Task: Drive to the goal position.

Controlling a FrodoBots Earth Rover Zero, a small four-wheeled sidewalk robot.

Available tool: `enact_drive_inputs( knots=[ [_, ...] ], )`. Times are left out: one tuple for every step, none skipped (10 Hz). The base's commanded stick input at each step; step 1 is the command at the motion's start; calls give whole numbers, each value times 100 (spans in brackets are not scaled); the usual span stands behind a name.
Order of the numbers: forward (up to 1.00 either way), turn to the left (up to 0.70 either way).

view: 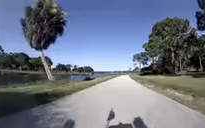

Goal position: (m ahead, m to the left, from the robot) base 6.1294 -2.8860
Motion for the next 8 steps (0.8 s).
enact_drive_inputs(
  knots=[
    [70,0],
    [70,0],
    [70,0],
    [70,0],
    [70,0],
    [70,0],
    [70,0],
    [70,0]
  ],
)
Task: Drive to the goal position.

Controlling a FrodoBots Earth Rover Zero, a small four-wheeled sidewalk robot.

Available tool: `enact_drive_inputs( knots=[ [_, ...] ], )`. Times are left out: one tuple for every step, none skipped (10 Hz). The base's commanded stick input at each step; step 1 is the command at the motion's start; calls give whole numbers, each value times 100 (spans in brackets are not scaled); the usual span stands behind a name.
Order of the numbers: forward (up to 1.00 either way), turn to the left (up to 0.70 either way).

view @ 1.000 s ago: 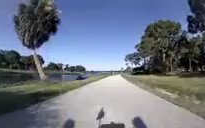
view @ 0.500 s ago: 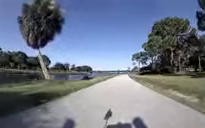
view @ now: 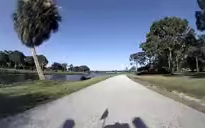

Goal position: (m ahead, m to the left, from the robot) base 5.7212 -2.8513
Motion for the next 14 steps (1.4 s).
enact_drive_inputs(
  knots=[
    [70,0],
    [70,0],
    [70,0],
    [70,0],
    [70,0],
    [70,0],
    [70,0],
    [70,0],
    [70,0],
    [70,0],
    [70,0],
    [70,0],
    [70,0],
    [70,0]
  ],
)
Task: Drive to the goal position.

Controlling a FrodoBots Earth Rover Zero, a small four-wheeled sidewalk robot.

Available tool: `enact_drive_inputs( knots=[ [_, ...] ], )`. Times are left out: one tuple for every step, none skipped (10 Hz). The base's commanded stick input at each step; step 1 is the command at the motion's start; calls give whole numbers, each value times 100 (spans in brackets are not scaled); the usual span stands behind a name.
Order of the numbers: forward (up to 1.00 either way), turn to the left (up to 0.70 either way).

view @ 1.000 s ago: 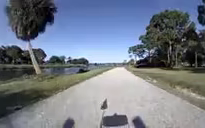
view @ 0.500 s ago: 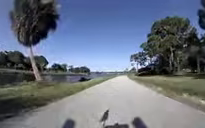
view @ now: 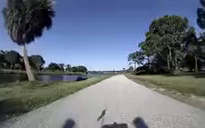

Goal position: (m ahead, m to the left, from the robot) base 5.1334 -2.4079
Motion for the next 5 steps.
enact_drive_inputs(
  knots=[
    [70,0],
    [70,0],
    [70,0],
    [70,0],
    [70,0]
  ],
)
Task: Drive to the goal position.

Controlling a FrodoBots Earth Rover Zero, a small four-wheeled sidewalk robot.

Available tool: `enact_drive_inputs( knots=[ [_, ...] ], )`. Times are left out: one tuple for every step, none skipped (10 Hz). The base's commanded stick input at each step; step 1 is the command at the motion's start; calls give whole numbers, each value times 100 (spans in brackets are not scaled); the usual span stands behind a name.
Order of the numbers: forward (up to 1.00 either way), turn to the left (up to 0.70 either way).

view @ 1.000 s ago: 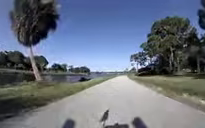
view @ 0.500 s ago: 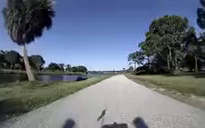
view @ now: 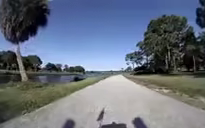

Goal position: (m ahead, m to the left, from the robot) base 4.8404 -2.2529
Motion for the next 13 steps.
enact_drive_inputs(
  knots=[
    [70,0],
    [70,0],
    [70,0],
    [70,0],
    [70,0],
    [70,0],
    [70,0],
    [70,0],
    [70,0],
    [70,0],
    [70,0],
    [70,0],
    [70,0]
  ],
)
